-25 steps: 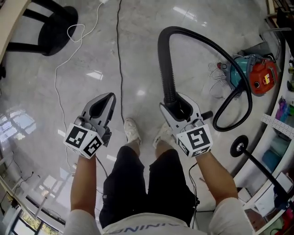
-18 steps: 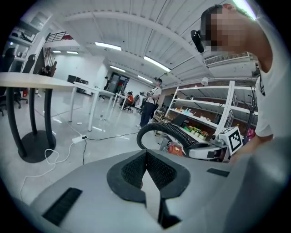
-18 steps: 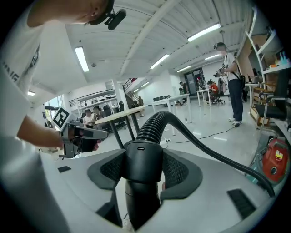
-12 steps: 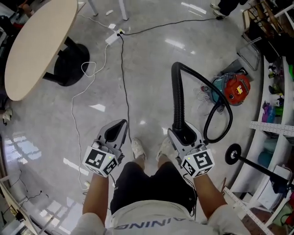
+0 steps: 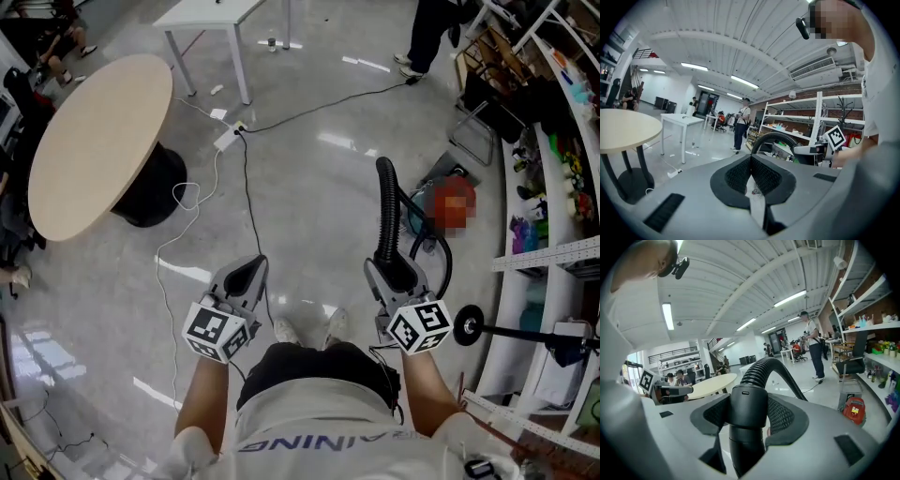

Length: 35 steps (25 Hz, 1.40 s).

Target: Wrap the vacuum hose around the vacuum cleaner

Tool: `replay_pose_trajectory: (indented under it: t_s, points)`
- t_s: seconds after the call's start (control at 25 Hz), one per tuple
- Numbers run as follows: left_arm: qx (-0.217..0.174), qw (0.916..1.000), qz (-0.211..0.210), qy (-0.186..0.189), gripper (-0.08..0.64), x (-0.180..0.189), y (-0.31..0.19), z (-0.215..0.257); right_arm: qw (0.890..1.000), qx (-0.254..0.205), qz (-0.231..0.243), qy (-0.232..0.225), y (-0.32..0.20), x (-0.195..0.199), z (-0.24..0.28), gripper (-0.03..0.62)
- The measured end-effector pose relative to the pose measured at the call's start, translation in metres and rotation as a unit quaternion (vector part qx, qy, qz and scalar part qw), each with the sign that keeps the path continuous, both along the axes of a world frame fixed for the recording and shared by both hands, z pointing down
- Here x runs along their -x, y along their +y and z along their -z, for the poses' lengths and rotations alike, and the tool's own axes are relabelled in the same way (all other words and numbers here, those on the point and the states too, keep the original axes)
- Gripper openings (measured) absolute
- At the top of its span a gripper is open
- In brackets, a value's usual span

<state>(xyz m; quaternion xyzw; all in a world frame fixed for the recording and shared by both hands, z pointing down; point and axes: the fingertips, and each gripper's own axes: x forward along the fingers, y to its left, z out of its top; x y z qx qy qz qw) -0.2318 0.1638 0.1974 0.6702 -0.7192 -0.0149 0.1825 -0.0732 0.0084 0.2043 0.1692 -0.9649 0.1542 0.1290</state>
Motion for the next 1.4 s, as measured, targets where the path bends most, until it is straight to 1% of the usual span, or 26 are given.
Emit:
replay_pose_trajectory:
  t_s: [0.12,0.24,0.36,0.52,0.72,0.96,1.12,1.28,1.4]
  points:
    - [-0.011,0.9995,-0.031,-0.005,0.017,-0.009,-0.01,0.016,0.999,-0.007,-0.037,-0.019,-0.008,-0.019,0.025,0.249]
    - [-0.023,0.9972,-0.071,-0.003,0.017,-0.017,-0.031,0.024,0.996,-0.01,-0.083,-0.044,-0.019,-0.041,0.045,0.249]
    - [-0.027,0.9938,-0.107,0.007,0.017,-0.037,-0.049,0.023,0.99,-0.009,-0.129,-0.063,-0.028,-0.078,0.063,0.249]
    - [-0.041,0.9851,-0.167,-0.003,0.017,-0.067,-0.092,0.036,0.977,-0.029,-0.193,-0.081,-0.044,-0.132,0.088,0.249]
    - [-0.045,0.9744,-0.22,-0.006,0.017,-0.127,-0.14,0.052,0.959,-0.026,-0.258,-0.117,-0.068,-0.217,0.112,0.247]
    - [-0.047,0.965,-0.258,-0.005,0.017,-0.192,-0.196,0.06,0.937,-0.024,-0.309,-0.16,-0.103,-0.304,0.13,0.248]
    - [-0.04,0.9584,-0.282,-0.008,0.017,-0.247,-0.235,0.061,0.927,-0.024,-0.334,-0.169,-0.131,-0.363,0.134,0.249]
    - [-0.045,0.9525,-0.301,-0.008,0.017,-0.297,-0.275,0.065,0.916,-0.029,-0.357,-0.183,-0.16,-0.418,0.14,0.249]
    - [-0.045,0.947,-0.318,-0.012,0.017,-0.333,-0.3,0.062,0.91,-0.036,-0.371,-0.183,-0.172,-0.456,0.142,0.249]
